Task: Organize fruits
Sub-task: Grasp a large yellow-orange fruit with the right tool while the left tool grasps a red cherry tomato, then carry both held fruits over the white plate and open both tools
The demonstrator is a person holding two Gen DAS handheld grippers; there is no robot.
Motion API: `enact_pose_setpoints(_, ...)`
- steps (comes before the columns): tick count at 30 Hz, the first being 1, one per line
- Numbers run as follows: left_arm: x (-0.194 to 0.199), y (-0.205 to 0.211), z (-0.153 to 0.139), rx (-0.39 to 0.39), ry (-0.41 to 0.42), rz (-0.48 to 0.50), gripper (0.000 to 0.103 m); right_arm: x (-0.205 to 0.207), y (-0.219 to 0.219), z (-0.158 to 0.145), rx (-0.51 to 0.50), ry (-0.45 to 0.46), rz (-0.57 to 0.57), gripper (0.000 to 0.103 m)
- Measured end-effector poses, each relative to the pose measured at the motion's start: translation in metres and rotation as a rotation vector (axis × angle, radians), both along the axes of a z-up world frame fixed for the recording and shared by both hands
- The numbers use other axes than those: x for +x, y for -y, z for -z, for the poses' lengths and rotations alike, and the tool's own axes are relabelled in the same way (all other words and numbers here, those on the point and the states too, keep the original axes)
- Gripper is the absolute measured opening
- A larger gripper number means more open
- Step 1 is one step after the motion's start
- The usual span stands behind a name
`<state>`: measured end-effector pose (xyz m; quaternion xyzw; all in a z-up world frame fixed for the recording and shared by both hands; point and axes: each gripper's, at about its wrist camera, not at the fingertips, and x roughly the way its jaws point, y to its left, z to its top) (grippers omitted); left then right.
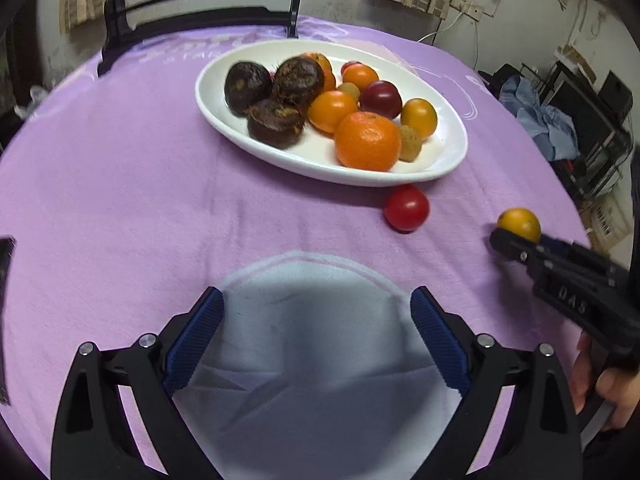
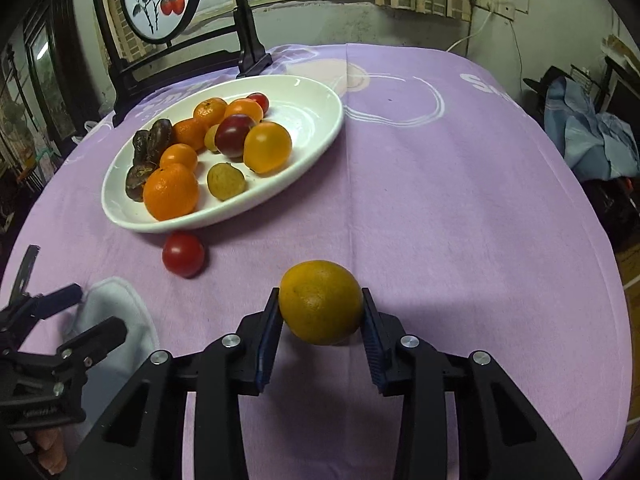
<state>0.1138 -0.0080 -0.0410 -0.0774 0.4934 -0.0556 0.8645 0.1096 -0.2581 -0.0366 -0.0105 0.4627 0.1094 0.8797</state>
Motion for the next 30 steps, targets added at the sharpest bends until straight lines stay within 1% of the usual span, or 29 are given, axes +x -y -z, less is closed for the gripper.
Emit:
enact_pose_setpoints(2, 0.002, 0.008, 0.001, -0.022, -0.014, -0.012, 0.091, -0.006, 0.007, -0.002, -0.001, 0.009, -0.001, 0.038)
enact_pose_setpoints(3, 0.003, 0.013, 0.001, -0.013, -0.014, -0.010, 0.090, -0.008, 0.012, -0.004, -0.001, 0.018, 0.000, 0.038)
enact_pose_setpoints(5, 0.010, 0.028, -0.001, 0.018, -0.008, -0.008, 0.084, -0.010, 0.020, -0.006, 0.010, 0.026, 0.012, 0.038)
enact_pose_setpoints(7, 0.017, 0.040, -0.001, 0.023, -0.014, -0.009, 0.081, -0.011, 0.033, -0.009, 0.026, 0.031, 0.031, 0.038)
enact_pose_setpoints(9, 0.025, 0.052, 0.000, 0.021, -0.028, -0.009, 0.081, -0.012, 0.042, -0.010, 0.037, 0.028, 0.046, 0.038)
enact_pose_setpoints(12, 0.036, 0.066, 0.000, 0.044, -0.020, -0.013, 0.080, -0.014, 0.049, -0.011, 0.033, 0.030, 0.056, 0.038)
enact_pose_setpoints(15, 0.050, 0.078, 0.002, 0.086, -0.021, -0.004, 0.070, -0.014, 0.050, -0.015, 0.032, 0.047, 0.054, 0.038)
enact_pose_setpoints(16, 0.055, 0.080, 0.002, 0.101, -0.017, -0.011, 0.069, -0.014, 0.049, -0.015, 0.029, 0.049, 0.052, 0.038)
enact_pose_setpoints(18, 0.061, 0.080, 0.001, 0.106, -0.012, -0.024, 0.058, -0.014, 0.047, -0.014, 0.024, 0.047, 0.045, 0.038)
enact_pose_setpoints(20, 0.065, 0.079, 0.000, 0.121, -0.016, -0.029, 0.037, -0.014, 0.046, -0.013, 0.021, 0.044, 0.039, 0.038)
enact_pose_setpoints(21, 0.065, 0.078, -0.001, 0.115, -0.017, -0.008, 0.031, -0.014, 0.046, -0.013, 0.019, 0.044, 0.038, 0.038)
enact_pose_setpoints(22, 0.064, 0.076, -0.002, 0.100, -0.022, 0.019, 0.030, -0.015, 0.045, -0.013, 0.018, 0.045, 0.036, 0.038)
enact_pose_setpoints(24, 0.058, 0.073, -0.005, 0.112, -0.027, 0.045, 0.030, -0.014, 0.043, -0.011, 0.016, 0.042, 0.033, 0.038)
enact_pose_setpoints(26, 0.052, 0.071, -0.006, 0.119, -0.036, 0.055, 0.030, -0.014, 0.041, -0.009, 0.004, 0.036, 0.028, 0.038)
enact_pose_setpoints(30, 0.030, 0.057, -0.013, 0.104, -0.030, 0.081, 0.030, -0.016, 0.036, -0.008, 0.002, 0.042, 0.010, 0.038)
